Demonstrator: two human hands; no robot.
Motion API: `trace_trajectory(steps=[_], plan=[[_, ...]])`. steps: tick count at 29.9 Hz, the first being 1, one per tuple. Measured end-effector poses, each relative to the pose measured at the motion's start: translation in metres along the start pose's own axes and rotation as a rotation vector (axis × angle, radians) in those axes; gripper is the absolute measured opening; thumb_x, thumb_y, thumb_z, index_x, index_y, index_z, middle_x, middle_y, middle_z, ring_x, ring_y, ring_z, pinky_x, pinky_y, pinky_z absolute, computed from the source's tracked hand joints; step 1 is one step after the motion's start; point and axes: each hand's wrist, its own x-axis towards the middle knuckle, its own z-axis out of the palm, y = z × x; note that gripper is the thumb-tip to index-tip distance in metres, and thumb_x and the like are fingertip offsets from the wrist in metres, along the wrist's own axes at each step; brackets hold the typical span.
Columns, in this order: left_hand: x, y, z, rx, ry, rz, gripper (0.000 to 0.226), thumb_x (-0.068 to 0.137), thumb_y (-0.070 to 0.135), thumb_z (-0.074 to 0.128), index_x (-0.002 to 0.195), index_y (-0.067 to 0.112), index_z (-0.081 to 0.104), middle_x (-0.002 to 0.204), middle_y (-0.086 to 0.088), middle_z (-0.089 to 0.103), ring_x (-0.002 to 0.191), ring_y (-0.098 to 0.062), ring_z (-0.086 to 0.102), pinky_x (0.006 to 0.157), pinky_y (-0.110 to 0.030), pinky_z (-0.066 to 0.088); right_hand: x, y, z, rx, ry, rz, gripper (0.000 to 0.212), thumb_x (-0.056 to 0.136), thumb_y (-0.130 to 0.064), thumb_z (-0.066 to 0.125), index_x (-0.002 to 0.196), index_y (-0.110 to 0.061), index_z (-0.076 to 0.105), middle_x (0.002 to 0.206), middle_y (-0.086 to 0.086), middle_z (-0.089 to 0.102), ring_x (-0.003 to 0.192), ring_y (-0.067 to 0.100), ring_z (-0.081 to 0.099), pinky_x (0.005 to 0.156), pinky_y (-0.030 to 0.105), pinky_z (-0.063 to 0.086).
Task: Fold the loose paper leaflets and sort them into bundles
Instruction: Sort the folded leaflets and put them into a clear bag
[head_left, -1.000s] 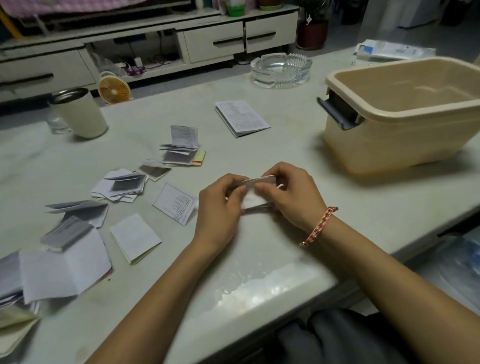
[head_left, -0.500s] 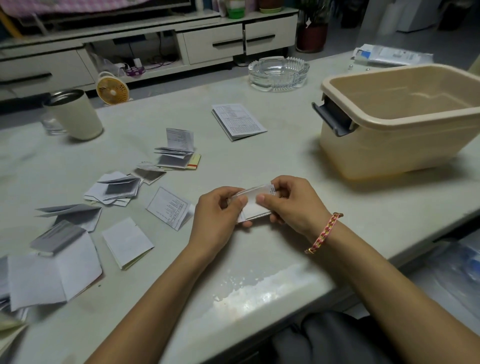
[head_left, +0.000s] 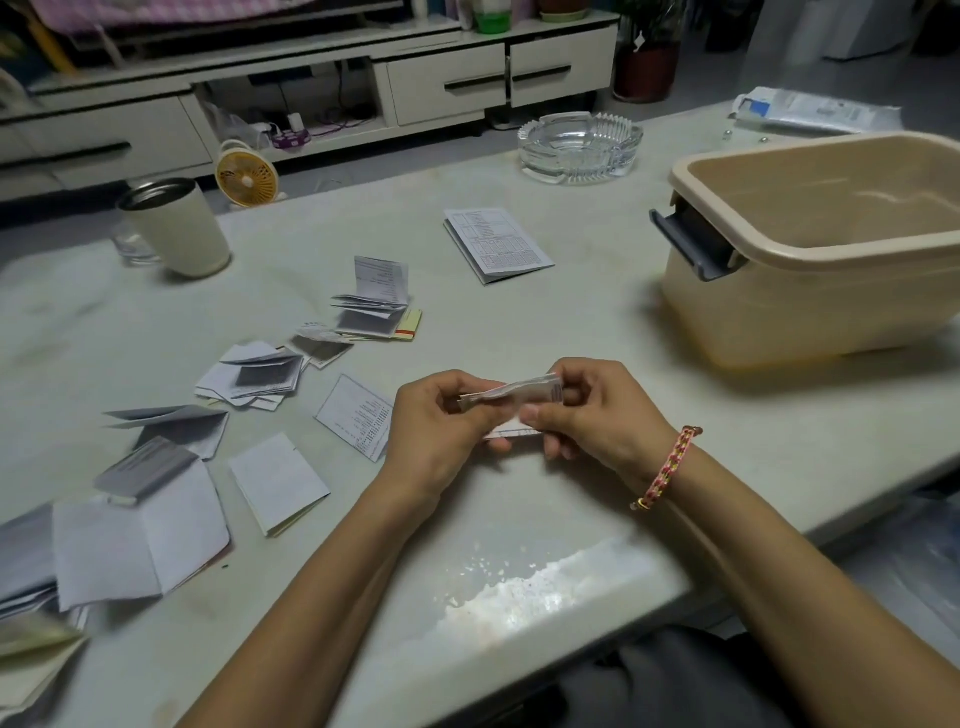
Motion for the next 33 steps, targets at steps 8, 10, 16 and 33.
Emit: trace_trajectory(steps=[8, 10, 16, 33], plan=[[0.001, 0.004, 0.004, -0.502, 0.021, -0.073, 0.012, 0.089, 0.017, 0.054, 0.094, 0.011, 0.063, 0.089, -0.003, 0.072, 0.078, -0.016, 0.067, 0.064, -0.027, 0.053, 0.002, -0.017, 0.055, 0.627, 0.062, 0.132, 0.017, 0.089, 0.004, 0.053, 0.105, 0.007, 0.058, 0.057, 0.007, 0.06, 0.037, 0.008, 0.052, 0.039, 0.015, 0.045], [0.005, 0.012, 0.001, -0.573, 0.067, -0.051, 0.018, 0.096, 0.017, 0.045, 0.097, 0.011, 0.062, 0.095, -0.002, 0.072, 0.075, -0.018, 0.066, 0.049, -0.021, 0.048, 0.006, -0.026, 0.067, 0.531, 0.024, 0.101, 0.012, 0.09, 0.0, 0.053, 0.101, 0.004, 0.058, 0.059, 0.009, 0.057, 0.037, 0.007, 0.052, 0.039, 0.015, 0.045], [0.021, 0.026, -0.073, -0.568, 0.399, 0.212, 0.02, 0.097, 0.007, 0.041, 0.095, 0.013, 0.06, 0.077, 0.01, 0.071, 0.074, -0.004, 0.067, 0.077, -0.029, 0.055, 0.042, -0.036, 0.09, -0.266, 0.149, -0.05, 0.019, 0.086, -0.025, 0.063, 0.094, -0.017, 0.048, 0.08, 0.0, 0.059, 0.08, 0.021, 0.06, 0.073, 0.033, 0.049], [0.026, 0.023, -0.084, -0.662, 0.161, -0.035, 0.02, 0.093, 0.008, 0.046, 0.091, 0.008, 0.066, 0.09, -0.006, 0.072, 0.088, -0.016, 0.068, 0.088, -0.033, 0.053, 0.057, -0.027, 0.105, 0.165, 0.276, -0.063, 0.024, 0.079, -0.014, 0.072, 0.063, -0.013, 0.055, 0.063, 0.003, 0.057, 0.057, 0.01, 0.051, 0.055, 0.019, 0.042]])
